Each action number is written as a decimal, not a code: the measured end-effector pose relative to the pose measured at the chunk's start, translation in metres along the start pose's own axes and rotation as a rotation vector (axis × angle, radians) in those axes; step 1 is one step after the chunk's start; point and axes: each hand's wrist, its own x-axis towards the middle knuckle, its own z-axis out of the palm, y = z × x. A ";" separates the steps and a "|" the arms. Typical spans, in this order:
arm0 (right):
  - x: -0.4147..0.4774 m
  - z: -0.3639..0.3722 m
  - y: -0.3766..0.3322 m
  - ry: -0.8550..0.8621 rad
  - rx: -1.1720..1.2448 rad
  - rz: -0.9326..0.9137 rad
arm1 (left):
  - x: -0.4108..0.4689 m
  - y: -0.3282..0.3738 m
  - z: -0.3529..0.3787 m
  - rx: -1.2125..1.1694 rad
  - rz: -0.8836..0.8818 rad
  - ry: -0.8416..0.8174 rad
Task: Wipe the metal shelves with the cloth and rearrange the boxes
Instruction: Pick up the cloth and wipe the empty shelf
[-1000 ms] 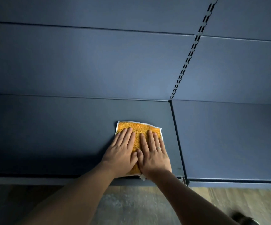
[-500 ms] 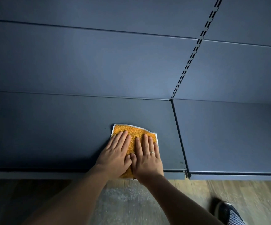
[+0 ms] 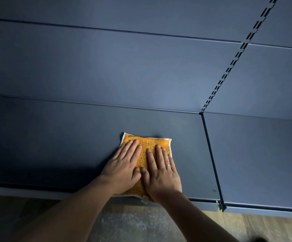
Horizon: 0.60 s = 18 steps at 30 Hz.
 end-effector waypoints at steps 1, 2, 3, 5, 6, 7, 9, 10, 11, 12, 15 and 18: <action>0.008 -0.001 0.001 0.006 0.006 0.007 | 0.008 -0.002 0.000 0.000 -0.001 0.000; 0.017 -0.004 0.003 0.009 0.007 0.013 | 0.016 -0.004 0.000 0.000 -0.005 0.005; 0.027 -0.005 0.005 0.009 0.002 0.017 | 0.025 -0.006 0.000 0.003 -0.011 0.007; 0.048 -0.007 0.009 0.014 -0.011 0.021 | 0.041 -0.010 -0.002 0.017 -0.025 -0.002; 0.057 -0.008 0.010 0.010 -0.018 0.025 | 0.049 -0.013 -0.002 0.022 -0.027 0.000; 0.066 -0.010 0.012 0.007 -0.027 0.027 | 0.057 -0.015 -0.004 0.022 -0.025 0.010; 0.082 -0.013 0.015 -0.001 -0.054 0.031 | 0.072 -0.020 -0.007 0.018 -0.023 0.024; 0.089 -0.015 0.017 -0.001 -0.066 0.034 | 0.080 -0.023 -0.008 0.018 -0.022 0.027; 0.095 -0.016 0.018 -0.002 -0.072 0.035 | 0.085 -0.024 -0.010 0.018 -0.022 0.025; 0.103 -0.018 0.020 0.000 -0.074 0.037 | 0.092 -0.027 -0.010 0.023 -0.023 0.021; 0.121 -0.023 0.025 -0.004 -0.070 0.040 | 0.111 -0.034 -0.013 0.030 -0.026 0.011; 0.134 -0.028 0.029 -0.009 -0.091 0.035 | 0.124 -0.040 -0.017 0.024 -0.034 0.001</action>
